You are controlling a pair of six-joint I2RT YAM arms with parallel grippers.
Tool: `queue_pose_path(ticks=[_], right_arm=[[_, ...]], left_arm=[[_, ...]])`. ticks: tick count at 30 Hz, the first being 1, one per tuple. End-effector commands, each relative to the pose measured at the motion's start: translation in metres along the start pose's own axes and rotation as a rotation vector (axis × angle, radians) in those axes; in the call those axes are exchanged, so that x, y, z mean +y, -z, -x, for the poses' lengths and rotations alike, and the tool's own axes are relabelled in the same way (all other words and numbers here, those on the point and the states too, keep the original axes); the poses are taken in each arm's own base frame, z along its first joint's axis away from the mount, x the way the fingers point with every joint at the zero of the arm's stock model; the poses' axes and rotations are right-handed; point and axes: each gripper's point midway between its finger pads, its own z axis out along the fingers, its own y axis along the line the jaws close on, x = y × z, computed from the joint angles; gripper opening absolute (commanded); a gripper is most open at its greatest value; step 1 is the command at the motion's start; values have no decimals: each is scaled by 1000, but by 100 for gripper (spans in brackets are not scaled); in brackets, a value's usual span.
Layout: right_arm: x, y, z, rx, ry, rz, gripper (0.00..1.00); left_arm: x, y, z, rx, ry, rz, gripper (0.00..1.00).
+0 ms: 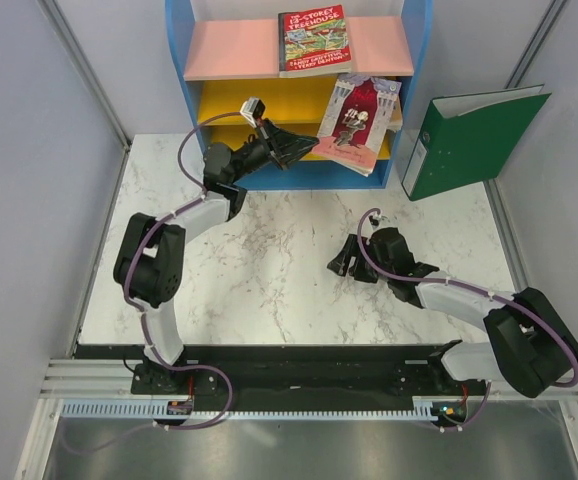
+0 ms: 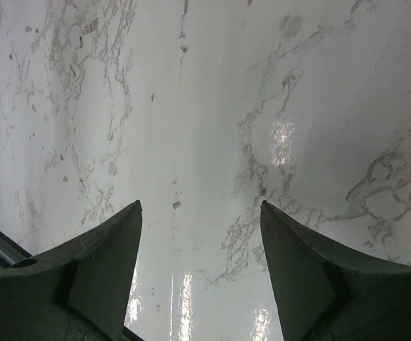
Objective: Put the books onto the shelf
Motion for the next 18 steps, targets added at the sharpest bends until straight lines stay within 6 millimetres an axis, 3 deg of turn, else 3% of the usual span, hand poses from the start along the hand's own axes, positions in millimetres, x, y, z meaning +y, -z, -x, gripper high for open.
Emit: queue_pose_path(ticks=[1, 7, 18], right_arm=[[2, -3, 4, -20, -6, 14, 75], [0, -4, 4, -17, -9, 9, 75], [1, -6, 2, -11, -14, 12, 75]], left_arm=[[-18, -21, 18, -55, -10, -60, 2], [0, -31, 16, -56, 24, -20, 2], [13, -20, -10, -25, 71, 8, 2]])
